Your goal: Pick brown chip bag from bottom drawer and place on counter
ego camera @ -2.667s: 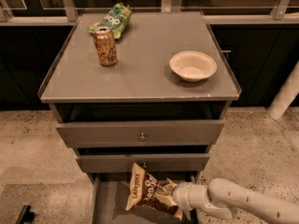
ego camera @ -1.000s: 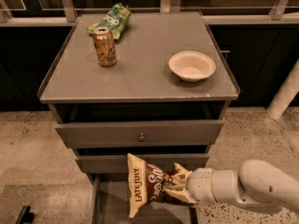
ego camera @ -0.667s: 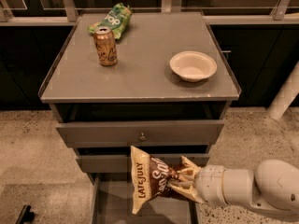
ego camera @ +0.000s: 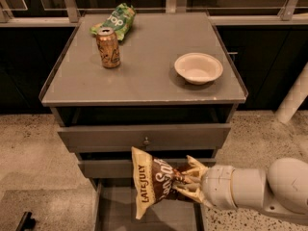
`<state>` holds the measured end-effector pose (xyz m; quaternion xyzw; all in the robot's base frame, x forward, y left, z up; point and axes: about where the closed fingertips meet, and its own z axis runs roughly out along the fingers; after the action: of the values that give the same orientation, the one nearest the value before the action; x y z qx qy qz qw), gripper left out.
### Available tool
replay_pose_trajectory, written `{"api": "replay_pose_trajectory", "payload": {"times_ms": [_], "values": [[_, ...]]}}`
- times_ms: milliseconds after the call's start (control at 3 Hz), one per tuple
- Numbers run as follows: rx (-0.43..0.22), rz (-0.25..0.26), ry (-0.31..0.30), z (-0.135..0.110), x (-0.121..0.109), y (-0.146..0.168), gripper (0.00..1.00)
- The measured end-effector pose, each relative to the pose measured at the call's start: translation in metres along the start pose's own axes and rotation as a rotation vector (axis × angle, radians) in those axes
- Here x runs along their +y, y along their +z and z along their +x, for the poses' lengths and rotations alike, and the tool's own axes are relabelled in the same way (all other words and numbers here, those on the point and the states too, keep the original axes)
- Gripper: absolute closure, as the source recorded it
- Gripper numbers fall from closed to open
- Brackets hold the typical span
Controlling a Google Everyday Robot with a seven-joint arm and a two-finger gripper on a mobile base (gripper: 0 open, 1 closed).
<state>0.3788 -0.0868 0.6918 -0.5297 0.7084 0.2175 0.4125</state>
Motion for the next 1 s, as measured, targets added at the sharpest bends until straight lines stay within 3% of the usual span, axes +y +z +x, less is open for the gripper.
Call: {"api": "replay_pose_trajectory", "payload": {"times_ms": [333, 1000], "values": [[0.033, 0.011, -0.150, -0.060, -0.002, -0.027, 1.00], [0.106, 0.023, -0.336, -0.167, -0.031, -0.060, 1.00]]}}
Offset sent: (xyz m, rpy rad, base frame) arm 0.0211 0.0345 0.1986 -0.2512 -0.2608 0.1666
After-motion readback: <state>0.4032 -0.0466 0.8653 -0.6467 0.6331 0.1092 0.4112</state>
